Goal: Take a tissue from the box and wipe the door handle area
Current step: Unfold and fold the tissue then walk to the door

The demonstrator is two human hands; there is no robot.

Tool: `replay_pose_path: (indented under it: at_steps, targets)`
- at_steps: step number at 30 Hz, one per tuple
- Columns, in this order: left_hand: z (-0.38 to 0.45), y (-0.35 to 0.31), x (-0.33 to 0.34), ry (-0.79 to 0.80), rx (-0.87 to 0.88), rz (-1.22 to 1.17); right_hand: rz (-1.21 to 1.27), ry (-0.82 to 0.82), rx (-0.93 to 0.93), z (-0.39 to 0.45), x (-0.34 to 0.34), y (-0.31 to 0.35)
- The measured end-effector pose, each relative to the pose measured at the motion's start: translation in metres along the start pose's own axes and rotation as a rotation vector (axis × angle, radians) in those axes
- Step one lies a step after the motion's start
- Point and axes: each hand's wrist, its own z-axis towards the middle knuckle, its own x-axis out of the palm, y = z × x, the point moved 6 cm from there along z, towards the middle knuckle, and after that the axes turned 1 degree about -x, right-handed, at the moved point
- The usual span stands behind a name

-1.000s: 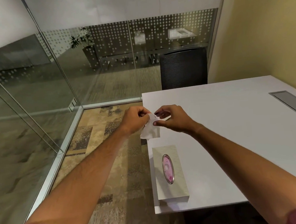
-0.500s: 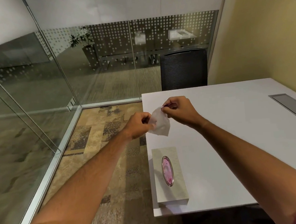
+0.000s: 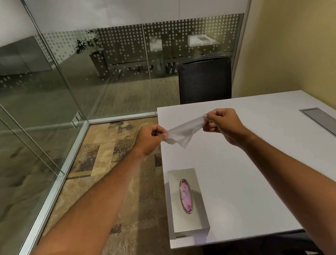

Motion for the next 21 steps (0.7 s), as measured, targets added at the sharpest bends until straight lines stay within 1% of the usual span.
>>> replay_pose_path:
  at_steps: [5,8,14,17,21]
  targets:
    - [0.003,-0.001,-0.01,-0.078,0.007,-0.017,0.094,-0.086,0.066,0.0,-0.015,-0.012]
    - [0.004,0.002,-0.014,-0.092,-0.002,-0.044,0.145,-0.114,0.115,0.0,-0.018,-0.017]
    - [0.004,-0.003,-0.007,-0.068,-0.01,-0.235,0.317,0.015,0.337,-0.004,0.004,-0.023]
    - [0.005,-0.008,-0.005,-0.082,-0.011,-0.297,0.336,0.017,0.359,-0.008,0.015,-0.026]
    - [0.009,-0.005,-0.003,-0.137,-0.08,-0.351,0.369,0.038,0.395,-0.013,0.025,-0.034]
